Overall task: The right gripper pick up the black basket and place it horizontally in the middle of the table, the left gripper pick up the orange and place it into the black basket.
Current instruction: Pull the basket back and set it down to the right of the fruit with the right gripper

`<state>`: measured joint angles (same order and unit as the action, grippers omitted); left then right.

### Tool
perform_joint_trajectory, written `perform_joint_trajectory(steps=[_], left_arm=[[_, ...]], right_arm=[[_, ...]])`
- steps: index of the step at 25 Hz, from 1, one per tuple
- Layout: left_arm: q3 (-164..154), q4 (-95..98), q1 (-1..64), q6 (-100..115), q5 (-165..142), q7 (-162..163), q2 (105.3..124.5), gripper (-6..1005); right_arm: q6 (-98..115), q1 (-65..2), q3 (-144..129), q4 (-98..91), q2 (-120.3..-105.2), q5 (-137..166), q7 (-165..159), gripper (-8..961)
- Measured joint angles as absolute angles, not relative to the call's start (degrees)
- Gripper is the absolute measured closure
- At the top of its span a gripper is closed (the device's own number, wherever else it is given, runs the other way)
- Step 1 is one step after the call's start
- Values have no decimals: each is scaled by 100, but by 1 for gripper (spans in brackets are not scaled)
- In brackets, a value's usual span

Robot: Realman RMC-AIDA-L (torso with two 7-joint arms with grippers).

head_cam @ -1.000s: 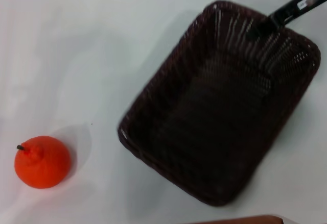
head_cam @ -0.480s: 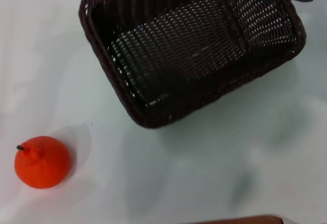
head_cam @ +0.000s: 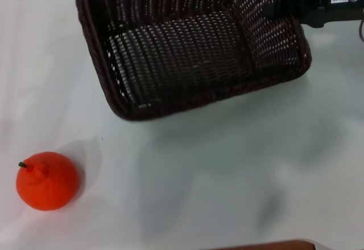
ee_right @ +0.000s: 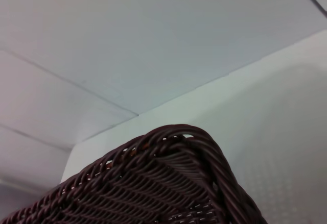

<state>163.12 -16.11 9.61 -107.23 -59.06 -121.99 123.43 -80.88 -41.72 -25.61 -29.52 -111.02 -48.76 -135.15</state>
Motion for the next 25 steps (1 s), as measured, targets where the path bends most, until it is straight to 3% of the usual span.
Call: perform_joint_trajectory(steps=[10, 24, 25], left_arm=[[16303, -1621, 931, -10656, -5906, -12205, 12344, 187], [16313, -1633, 927, -10605, -5906, -12232, 12332, 204], [16315, -1638, 922, -10613, -5906, -12239, 12334, 205]], right_arm=[[-7665, -4145, -2582, -2568, -11121, -4917, -13990, 793], [-7593, -4115, -2644, -2497, -11190, -4890, -14027, 728], [-7589, -4109, -2645, -2485, -11190, -4889, -14028, 681]])
